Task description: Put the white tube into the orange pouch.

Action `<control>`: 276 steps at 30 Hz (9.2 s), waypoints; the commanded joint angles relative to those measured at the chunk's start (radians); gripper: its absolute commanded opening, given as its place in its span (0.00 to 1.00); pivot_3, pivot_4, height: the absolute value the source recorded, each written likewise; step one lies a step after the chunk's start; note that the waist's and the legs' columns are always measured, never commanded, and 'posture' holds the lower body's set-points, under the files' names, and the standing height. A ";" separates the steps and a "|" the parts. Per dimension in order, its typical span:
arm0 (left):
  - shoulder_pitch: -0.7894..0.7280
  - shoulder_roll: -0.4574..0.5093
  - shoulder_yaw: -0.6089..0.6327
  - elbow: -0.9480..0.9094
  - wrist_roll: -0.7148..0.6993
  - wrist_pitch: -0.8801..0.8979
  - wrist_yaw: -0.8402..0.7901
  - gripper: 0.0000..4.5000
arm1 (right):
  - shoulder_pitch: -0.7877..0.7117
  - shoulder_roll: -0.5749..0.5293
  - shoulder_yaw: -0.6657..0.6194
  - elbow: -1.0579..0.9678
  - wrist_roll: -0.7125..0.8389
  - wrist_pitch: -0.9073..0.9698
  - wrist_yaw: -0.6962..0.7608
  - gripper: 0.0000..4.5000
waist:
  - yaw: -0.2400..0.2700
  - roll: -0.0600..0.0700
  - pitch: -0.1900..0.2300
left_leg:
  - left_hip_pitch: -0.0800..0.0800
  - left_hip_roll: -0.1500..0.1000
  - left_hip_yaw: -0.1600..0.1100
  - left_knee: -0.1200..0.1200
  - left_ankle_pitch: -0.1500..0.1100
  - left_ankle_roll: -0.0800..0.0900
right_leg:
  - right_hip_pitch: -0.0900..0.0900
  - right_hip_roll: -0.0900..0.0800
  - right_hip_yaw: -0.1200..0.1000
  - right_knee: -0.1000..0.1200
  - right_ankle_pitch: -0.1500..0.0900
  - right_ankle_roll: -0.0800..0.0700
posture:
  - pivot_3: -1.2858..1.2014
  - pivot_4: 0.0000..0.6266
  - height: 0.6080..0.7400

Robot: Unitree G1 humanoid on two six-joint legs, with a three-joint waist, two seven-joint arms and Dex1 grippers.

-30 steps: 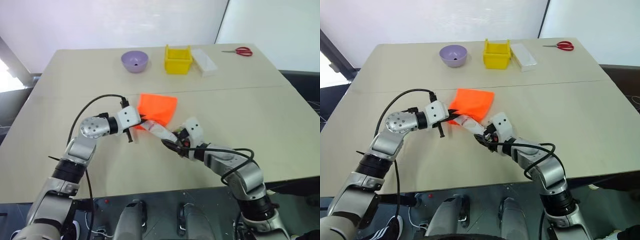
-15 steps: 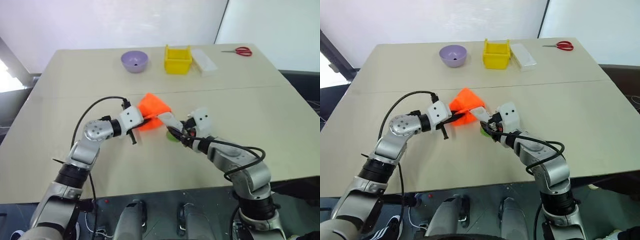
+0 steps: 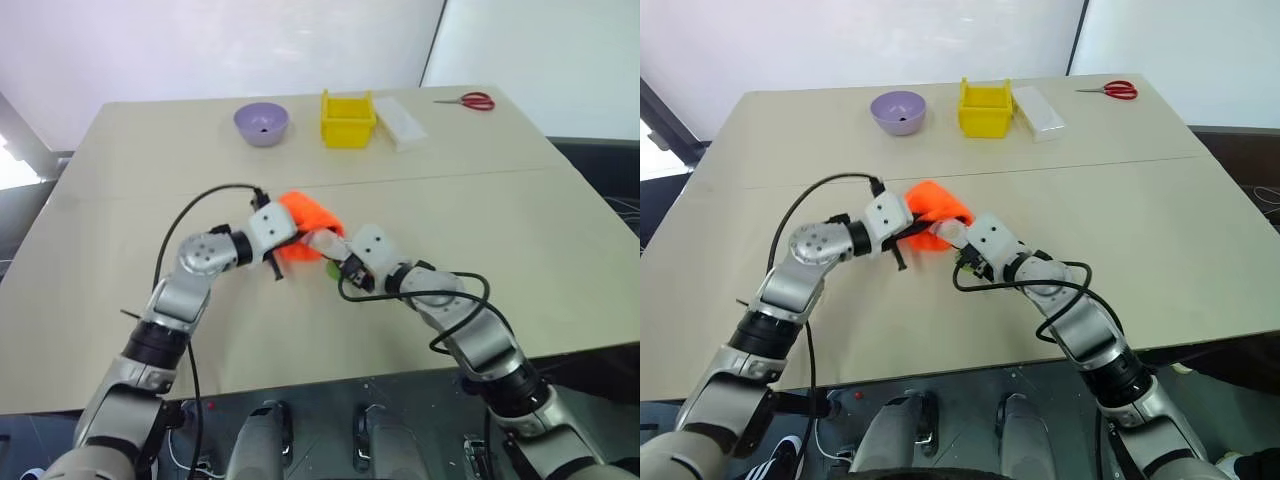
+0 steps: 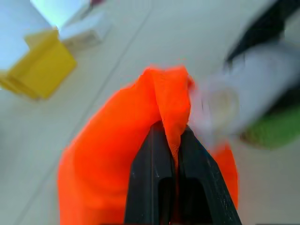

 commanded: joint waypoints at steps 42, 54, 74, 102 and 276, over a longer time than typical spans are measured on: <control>0.097 0.035 0.008 -0.128 -0.013 0.082 0.024 0.00 | -0.113 0.310 -0.110 0.133 0.019 0.237 0.012 0.41 | -0.023 0.000 0.000 | -0.001 0.009 -0.002 0.004 0.002 -0.005 | -0.002 0.004 0.000 0.004 0.003 -0.004 | 0.52 0.24 1.00; 0.103 0.011 0.005 -0.138 -0.024 0.101 0.040 0.00 | -0.158 0.401 -0.086 0.264 -0.004 0.185 -0.064 0.41 | -0.024 0.000 0.000 | -0.001 0.011 -0.001 0.003 0.002 -0.005 | -0.002 0.005 0.000 0.003 0.003 -0.004 | 0.52 0.24 1.00; 0.135 0.021 -0.001 -0.146 -0.014 0.094 0.048 0.00 | -0.201 0.447 -0.068 0.359 -0.011 0.063 -0.028 0.95 | -0.026 0.000 0.000 | -0.001 0.012 0.000 0.000 0.002 -0.005 | -0.003 0.008 0.000 0.001 0.003 -0.004 | 0.52 0.24 1.00; 0.218 0.108 0.021 -0.110 -0.050 -0.065 -0.055 0.00 | 0.012 -0.083 -0.250 -0.181 0.271 0.103 0.391 0.99 | -0.021 0.000 0.000 | 0.000 0.012 0.000 -0.005 0.002 -0.006 | -0.003 0.007 0.000 -0.004 0.003 -0.005 | 0.52 0.24 1.00; 0.370 0.105 0.048 -0.101 -0.030 -0.195 0.094 0.04 | 0.062 -0.302 -0.549 0.031 0.580 0.001 0.367 0.00 | -0.024 0.002 0.000 | 0.003 0.012 0.004 -0.005 0.001 -0.007 | -0.003 0.004 -0.001 -0.004 0.004 -0.005 | 0.52 0.24 1.00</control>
